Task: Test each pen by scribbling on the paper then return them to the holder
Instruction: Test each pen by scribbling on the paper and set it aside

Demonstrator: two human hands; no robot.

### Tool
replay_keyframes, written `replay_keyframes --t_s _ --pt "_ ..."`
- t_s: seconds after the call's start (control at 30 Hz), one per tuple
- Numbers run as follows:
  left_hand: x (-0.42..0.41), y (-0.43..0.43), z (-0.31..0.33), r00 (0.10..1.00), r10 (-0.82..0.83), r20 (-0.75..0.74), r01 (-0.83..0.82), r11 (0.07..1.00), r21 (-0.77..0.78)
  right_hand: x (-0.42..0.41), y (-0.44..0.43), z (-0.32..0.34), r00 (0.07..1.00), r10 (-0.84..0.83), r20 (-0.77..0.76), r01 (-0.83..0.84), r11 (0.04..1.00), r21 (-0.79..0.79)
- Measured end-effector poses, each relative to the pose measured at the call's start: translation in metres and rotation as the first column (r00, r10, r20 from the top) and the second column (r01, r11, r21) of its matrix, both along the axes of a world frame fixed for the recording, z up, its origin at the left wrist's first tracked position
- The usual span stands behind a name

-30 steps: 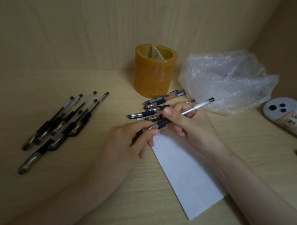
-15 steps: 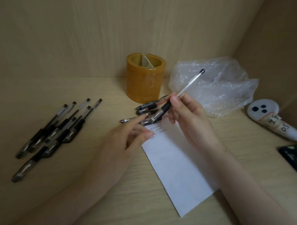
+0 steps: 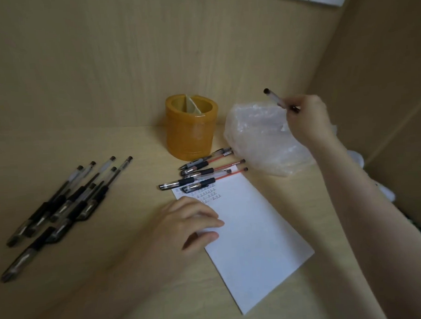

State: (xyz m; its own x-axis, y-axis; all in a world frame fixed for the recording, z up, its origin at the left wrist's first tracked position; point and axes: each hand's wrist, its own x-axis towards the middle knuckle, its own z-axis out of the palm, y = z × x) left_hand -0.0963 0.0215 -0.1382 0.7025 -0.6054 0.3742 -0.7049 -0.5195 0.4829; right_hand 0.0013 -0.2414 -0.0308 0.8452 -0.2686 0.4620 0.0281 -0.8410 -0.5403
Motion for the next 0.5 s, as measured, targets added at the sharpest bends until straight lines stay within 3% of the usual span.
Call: replay_keyframes --t_s 0.13,0.3,0.4,0.5 --pt "0.002 0.000 -0.003 1.000 -0.001 0.020 0.000 1.000 0.011 0.014 -0.014 -0.008 0.985 -0.135 -0.107 0.136 0.991 0.005" --pt "0.004 0.001 -0.004 0.998 0.039 0.043 -0.039 0.999 -0.007 0.000 -0.004 -0.019 0.988 -0.068 0.136 0.078 0.995 -0.068" --pt "0.006 0.005 -0.001 0.991 0.126 0.049 -0.125 0.992 -0.024 -0.025 0.030 -0.024 0.967 0.054 0.248 -0.066 0.997 0.041" --pt "0.009 0.011 0.004 0.959 0.274 0.065 -0.272 0.961 -0.041 -0.049 0.071 -0.038 0.937 0.309 0.162 -0.335 0.926 0.172"
